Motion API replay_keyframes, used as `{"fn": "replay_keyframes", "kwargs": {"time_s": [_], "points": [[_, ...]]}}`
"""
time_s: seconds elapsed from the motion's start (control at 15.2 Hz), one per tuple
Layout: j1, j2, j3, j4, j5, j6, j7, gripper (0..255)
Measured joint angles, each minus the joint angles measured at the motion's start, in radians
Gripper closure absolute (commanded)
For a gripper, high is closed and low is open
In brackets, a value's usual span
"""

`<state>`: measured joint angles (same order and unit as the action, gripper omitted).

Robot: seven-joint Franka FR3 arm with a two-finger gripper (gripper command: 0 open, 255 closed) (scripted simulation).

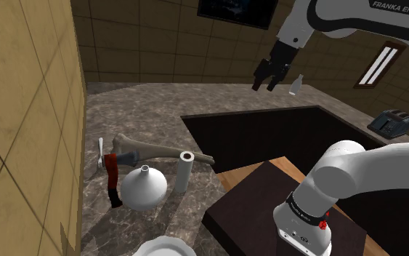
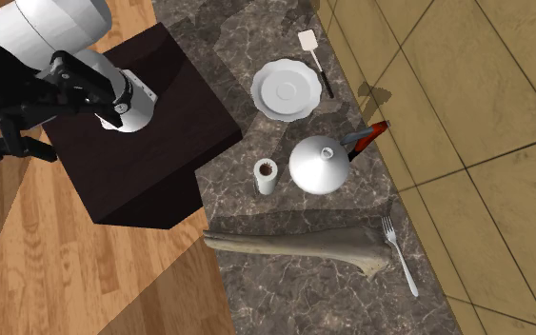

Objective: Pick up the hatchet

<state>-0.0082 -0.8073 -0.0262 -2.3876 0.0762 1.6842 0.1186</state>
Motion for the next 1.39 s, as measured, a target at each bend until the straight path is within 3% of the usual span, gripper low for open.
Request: {"fn": "replay_keyframes", "kwargs": {"time_s": [0.13,0.59,1.39], "points": [[0.001,0.003,0.011,-0.002,0.008,0.004,0.017,0],[0.021,0.043,0.171,-0.058,0.115,0.089,0.253,0],[0.028,0.300,0.470,0.023,0.251,0.275,0.695,0]]}}
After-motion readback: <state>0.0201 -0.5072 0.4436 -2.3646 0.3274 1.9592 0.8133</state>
